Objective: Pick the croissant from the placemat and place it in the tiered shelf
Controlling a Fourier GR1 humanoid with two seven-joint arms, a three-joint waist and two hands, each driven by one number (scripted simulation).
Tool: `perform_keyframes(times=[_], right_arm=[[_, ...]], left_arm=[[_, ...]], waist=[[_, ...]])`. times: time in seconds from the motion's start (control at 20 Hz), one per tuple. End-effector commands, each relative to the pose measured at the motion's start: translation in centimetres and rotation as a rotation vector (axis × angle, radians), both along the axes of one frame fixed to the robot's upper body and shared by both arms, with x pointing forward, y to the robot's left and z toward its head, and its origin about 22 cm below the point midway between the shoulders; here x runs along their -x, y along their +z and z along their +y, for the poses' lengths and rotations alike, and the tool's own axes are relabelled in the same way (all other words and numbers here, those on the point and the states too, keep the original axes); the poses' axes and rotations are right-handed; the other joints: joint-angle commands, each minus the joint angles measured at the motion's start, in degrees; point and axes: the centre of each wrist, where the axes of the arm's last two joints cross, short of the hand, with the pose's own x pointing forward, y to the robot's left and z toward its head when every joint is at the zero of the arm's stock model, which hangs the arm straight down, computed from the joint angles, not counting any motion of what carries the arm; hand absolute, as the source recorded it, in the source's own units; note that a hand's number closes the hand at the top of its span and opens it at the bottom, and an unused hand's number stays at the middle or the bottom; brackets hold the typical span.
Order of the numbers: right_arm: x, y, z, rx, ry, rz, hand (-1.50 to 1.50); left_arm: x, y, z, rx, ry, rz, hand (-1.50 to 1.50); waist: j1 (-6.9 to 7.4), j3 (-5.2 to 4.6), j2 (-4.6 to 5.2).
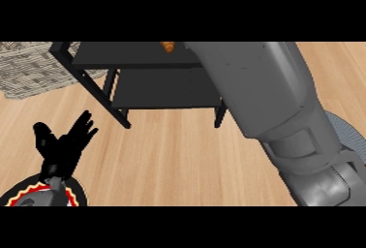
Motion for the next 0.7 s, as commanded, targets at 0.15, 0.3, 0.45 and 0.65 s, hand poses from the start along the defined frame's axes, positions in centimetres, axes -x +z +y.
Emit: perform_keyframes(times=[0.15, 0.3, 0.45, 0.65], right_arm=[[0.3, 1.9, -2.4, -0.202, -0.107, -0.102, -1.5], [-0.1, 1.5, -3.6, -0.166, -0.205, -0.134, -1.5], [-0.1, 2.9, -6.7, -0.223, -0.302, -0.129, -1.5], [1.4, 6.4, -12.9, -0.309, -0.379, -0.155, -1.5]], left_arm=[[0.7, -0.9, -0.2, -0.007, 0.022, 0.065, 0.0], [0.4, -1.9, 0.1, 0.001, 0.039, 0.094, 0.0], [1.0, -1.9, -0.4, -0.002, 0.028, 0.087, 0.0], [1.8, -1.1, 1.0, -0.005, 0.056, 0.091, 0.0]], waist=[[-0.71, -0.28, -0.09], [-1.49, -0.31, -0.11], [-1.92, -0.29, -0.36], [-2.56, -0.22, -0.79]])
